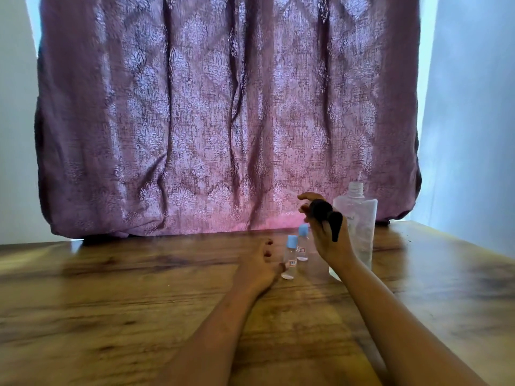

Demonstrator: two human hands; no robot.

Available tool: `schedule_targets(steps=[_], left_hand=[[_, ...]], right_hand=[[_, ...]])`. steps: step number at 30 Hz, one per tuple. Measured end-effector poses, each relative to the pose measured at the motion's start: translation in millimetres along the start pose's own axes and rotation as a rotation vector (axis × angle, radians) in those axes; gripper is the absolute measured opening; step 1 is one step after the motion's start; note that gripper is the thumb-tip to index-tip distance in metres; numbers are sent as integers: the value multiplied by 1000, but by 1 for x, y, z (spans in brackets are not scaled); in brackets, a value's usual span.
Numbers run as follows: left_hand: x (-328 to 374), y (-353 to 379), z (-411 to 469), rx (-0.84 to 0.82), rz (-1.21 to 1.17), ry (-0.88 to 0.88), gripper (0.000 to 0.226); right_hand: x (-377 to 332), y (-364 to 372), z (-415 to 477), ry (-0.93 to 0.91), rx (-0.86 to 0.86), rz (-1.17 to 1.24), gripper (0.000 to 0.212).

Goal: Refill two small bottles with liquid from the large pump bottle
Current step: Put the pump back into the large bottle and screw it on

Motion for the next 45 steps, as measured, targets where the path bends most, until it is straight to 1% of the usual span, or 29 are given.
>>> schedule_targets(steps=[2, 4, 8, 10, 12, 14, 16, 17, 19, 20, 21, 23, 24, 25, 27, 28, 29, 30, 31, 32, 33, 34, 37, 39, 41, 42, 43, 44, 45], left_hand=[[5, 9, 2, -21, 67, 31, 58], [8, 14, 3, -19, 126, 54, 58], [18, 28, 8, -36, 226, 84, 60], [29, 42, 16, -62, 352, 107, 64], [35, 59, 25, -111, 526, 77, 67], [39, 72, 33, -122, 738, 63, 56], [44, 80, 36, -105, 857, 77, 46], [46, 82, 36, -115, 862, 78, 44], [42, 79, 38, -160, 833, 57, 40], [39, 74, 39, -198, 779, 36, 35], [37, 67, 41, -234, 668, 21, 26], [34, 49, 45, -271, 324, -18, 6], [35, 37, 46, -238, 170, -22, 9], [32, 24, 47, -172, 83, -15, 12], [24, 4, 46, -2, 51, 1, 22], [17, 1, 45, 44, 17, -15, 28], [9, 1, 45, 56, -32, -42, 32], [2, 4, 45, 52, -50, -64, 34], [-1, 6, 47, 52, -42, -68, 35], [-3, 8, 49, 53, -1, -56, 35], [-3, 11, 51, 47, 27, -49, 35], [-2, 11, 52, 50, 54, -36, 35], [-5, 14, 58, 54, 88, -39, 39], [-9, 16, 60, 53, 104, -37, 43], [-10, 18, 63, 57, 116, -30, 50], [-11, 17, 64, 73, 122, -41, 57], [-13, 14, 64, 98, 117, -55, 66], [-14, 9, 63, 131, 80, -62, 75], [-12, 2, 60, 173, -5, -58, 80]], right_hand=[[-1, -4, 3, -46, 23, 42, 27], [4, -6, 5, -47, 23, 53, 30], [12, -12, 4, 53, 61, 91, 27], [12, -14, 4, 63, 76, 85, 27], [13, -17, 7, 57, 80, 68, 35], [22, -23, 6, 91, 118, 88, 48], [29, -22, 6, 128, 120, 103, 41], [29, -20, 6, 122, 99, 65, 37], [24, -15, 4, 67, 50, -31, 31], [23, -15, 2, 34, 41, -59, 26], [21, -15, 2, 10, 43, -85, 25], [23, -16, 1, 4, 65, -88, 27], [20, -16, 2, -4, 76, -68, 28], [18, -16, 2, -7, 87, -47, 31], [15, -15, 2, 3, 63, -48, 43], [13, -15, 2, -7, 35, -110, 49], [12, -15, 2, -10, 22, -150, 52], [13, -16, 2, -3, 34, -130, 47], [14, -16, 2, 18, 59, -55, 36], [15, -17, 2, 38, 75, -31, 27], [14, -17, 2, 45, 82, -18, 23], [14, -17, 1, 47, 71, -28, 24], [9, -15, 1, 19, 13, -196, 55], [10, -15, -1, 18, -3, -201, 61], [15, -13, -2, 26, -12, -208, 56], [17, -12, -2, 42, -15, -172, 49], [18, -11, -2, 72, 4, -87, 40], [18, -10, -2, 96, 28, -30, 32], [13, -12, -1, 85, 60, 2, 27]])
Point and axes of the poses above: each hand's wrist, its own z-axis towards the middle knuckle, its own y-axis out of the palm, x = y × z, the point moved 10 cm from there along z, towards the middle knuckle, and after that the axes turned 10 degrees about -y, right-handed, at the moved point
